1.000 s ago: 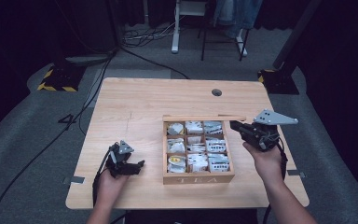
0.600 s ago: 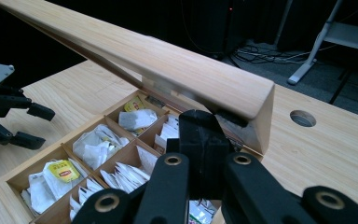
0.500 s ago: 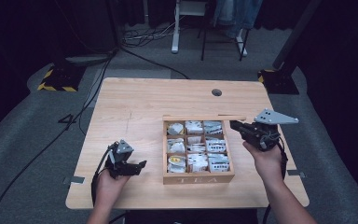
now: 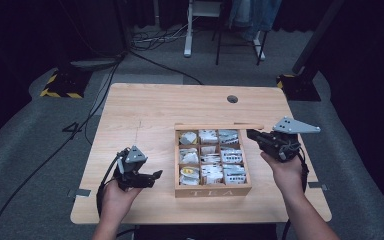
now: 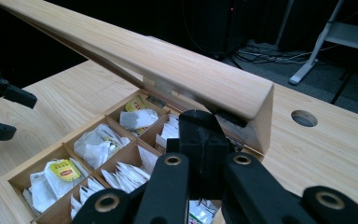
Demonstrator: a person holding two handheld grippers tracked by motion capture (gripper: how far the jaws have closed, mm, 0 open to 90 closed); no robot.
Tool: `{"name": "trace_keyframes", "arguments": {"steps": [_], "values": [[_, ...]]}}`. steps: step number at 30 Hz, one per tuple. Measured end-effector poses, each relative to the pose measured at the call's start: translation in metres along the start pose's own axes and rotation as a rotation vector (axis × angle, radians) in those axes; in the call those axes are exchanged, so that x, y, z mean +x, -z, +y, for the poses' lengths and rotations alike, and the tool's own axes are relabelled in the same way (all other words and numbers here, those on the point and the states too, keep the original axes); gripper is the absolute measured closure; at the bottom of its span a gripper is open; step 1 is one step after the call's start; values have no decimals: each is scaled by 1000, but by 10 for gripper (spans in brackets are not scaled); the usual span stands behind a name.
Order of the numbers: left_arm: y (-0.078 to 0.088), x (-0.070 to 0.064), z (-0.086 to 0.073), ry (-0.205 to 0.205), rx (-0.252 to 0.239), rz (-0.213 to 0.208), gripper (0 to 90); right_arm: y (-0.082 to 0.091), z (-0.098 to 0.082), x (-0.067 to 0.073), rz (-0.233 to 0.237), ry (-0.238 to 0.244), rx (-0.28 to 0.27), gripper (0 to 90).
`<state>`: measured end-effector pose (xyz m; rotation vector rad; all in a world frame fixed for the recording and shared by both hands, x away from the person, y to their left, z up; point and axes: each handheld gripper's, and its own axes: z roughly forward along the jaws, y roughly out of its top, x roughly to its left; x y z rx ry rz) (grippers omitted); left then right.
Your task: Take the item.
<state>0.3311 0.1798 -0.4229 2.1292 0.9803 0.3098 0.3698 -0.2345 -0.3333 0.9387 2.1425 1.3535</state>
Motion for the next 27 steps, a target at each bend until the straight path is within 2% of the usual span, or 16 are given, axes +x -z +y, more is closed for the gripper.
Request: {"name": "trace_keyframes", "arguments": {"steps": [9, 15, 18, 23, 27], "values": [[11, -27, 22, -78, -25, -73, 271, 2, 0, -2, -3, -4, -5, 896], [13, -48, 38, -127, -41, -152, 277, 2, 0, -2, -1, -5, -5, 896], [11, -55, 46, -149, -34, -194, 288, 2, 0, -2, 2, -5, -5, 896], [2, -65, 58, -183, -21, -225, 293, 2, 0, -3, 6, -6, -4, 896], [-5, -71, 65, -191, -25, -261, 294, 2, -1, -3, 8, -8, -6, 896]]}}
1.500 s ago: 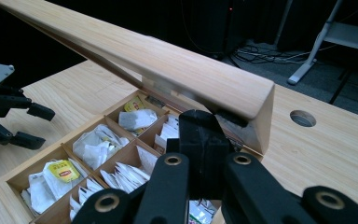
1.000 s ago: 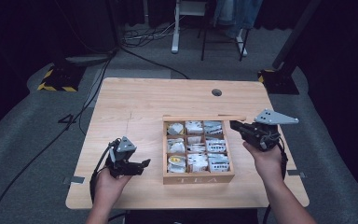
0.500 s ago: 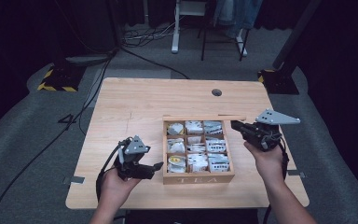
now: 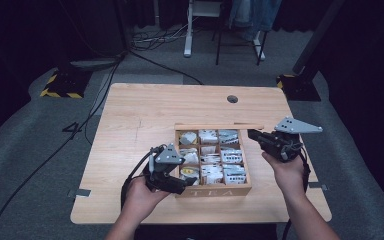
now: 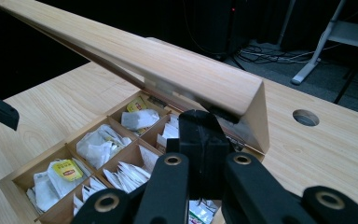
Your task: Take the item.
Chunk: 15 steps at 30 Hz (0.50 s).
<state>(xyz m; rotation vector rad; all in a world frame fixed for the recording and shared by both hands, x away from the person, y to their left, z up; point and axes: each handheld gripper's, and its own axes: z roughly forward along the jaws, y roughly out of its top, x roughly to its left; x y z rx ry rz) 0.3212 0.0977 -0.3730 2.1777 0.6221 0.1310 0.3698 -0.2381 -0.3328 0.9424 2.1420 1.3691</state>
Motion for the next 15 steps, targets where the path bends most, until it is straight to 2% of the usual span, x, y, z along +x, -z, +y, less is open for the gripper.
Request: {"name": "trace_keyframes", "arguments": {"steps": [7, 15], "values": [[-25, -3, 17, 1, 15, -79, 299, 0, 0, 0, 3, -4, 0, 895], [-59, -8, 38, -29, 80, -132, 322, 0, -1, -1, 9, -4, -1, 895]]}}
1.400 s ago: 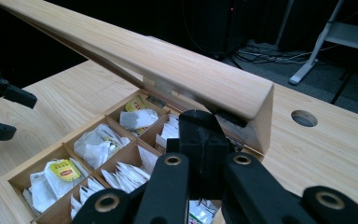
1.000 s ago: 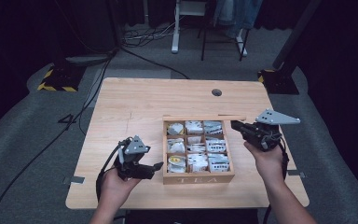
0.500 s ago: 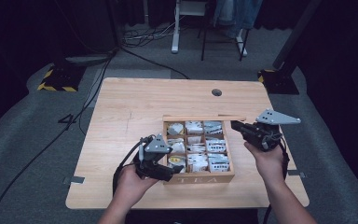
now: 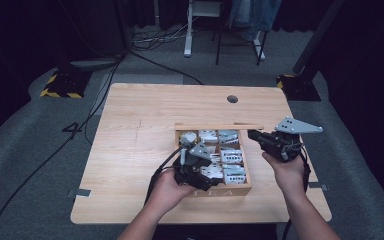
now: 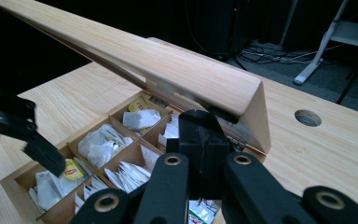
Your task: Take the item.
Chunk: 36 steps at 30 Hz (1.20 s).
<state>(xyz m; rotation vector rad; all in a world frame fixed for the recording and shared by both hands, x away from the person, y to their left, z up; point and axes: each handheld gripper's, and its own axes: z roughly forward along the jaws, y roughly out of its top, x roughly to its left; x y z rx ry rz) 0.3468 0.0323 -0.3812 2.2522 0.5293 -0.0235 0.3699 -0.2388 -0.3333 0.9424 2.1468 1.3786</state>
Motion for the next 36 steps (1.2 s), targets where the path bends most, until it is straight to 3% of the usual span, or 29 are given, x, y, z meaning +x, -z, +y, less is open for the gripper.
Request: {"name": "trace_keyframes", "arguments": {"steps": [9, 19, 27, 32, 36], "values": [[-31, 3, 15, -16, 23, -40, 365, 0, 0, 0, 3, 2, 2, 895], [-59, 13, 23, -17, 38, -74, 515, 0, 0, -2, 11, 0, 0, 895], [-75, 21, 28, 3, 80, -80, 574, 0, 0, -2, 15, 1, 0, 895], [-81, 22, 29, -4, 105, -100, 612, 0, 0, -3, 17, 2, 0, 895], [-78, 20, 30, -22, 104, -108, 693, 0, 0, -3, 17, 2, 1, 894]]}}
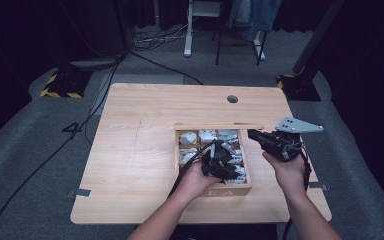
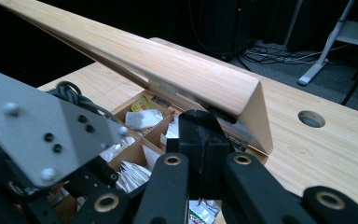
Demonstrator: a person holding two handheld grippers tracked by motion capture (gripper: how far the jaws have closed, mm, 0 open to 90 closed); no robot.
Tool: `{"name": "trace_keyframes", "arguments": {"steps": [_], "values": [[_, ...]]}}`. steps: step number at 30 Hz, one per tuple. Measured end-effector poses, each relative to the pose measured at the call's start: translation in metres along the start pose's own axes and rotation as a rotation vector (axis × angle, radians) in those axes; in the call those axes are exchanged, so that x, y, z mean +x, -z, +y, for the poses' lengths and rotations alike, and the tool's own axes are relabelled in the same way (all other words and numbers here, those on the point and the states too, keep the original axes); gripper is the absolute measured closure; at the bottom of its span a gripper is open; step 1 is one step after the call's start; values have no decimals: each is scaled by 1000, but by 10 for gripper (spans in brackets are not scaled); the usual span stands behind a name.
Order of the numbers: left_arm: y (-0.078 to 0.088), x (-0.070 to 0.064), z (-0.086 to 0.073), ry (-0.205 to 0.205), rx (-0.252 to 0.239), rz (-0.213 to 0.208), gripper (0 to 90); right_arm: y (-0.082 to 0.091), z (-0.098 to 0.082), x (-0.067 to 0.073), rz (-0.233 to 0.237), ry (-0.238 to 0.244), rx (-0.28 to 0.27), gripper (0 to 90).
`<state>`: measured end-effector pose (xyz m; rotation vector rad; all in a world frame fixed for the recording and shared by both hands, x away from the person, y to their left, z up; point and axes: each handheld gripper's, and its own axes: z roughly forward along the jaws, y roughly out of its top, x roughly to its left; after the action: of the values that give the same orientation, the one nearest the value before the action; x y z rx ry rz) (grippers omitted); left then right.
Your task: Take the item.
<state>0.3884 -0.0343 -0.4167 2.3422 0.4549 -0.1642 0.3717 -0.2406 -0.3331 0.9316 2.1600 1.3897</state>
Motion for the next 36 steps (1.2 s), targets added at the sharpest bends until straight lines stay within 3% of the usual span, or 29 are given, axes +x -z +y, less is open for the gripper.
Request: {"name": "trace_keyframes", "arguments": {"steps": [3, 6, 9, 15, 18, 21, 26, 29, 36], "values": [[4, -3, 0, -8, -12, -35, 740, 0, 0, 0, -1, 0, 0, 894], [3, -6, 0, -14, -4, -35, 748, 0, 0, 0, -3, -1, -1, 894], [-4, -5, 0, -31, 47, -14, 753, 0, 0, 0, -2, 0, 0, 893], [-18, -5, 0, -29, 119, 14, 785, 0, 0, 0, -2, 1, 0, 893], [-22, -3, 0, -25, 136, -9, 808, 0, 0, 0, 0, 2, 1, 893], [-23, -3, 0, -25, 137, -20, 832, 0, 0, 0, 0, 2, 1, 893], [-22, -5, 1, -64, 145, -17, 879, 0, 0, 0, 0, 2, 1, 893], [-22, -9, 2, -69, 146, 8, 886, 0, 0, 0, 0, 2, 0, 893], [-10, -12, 5, -91, 97, 22, 892, 0, 0, 0, -1, 2, 0, 893]]}}
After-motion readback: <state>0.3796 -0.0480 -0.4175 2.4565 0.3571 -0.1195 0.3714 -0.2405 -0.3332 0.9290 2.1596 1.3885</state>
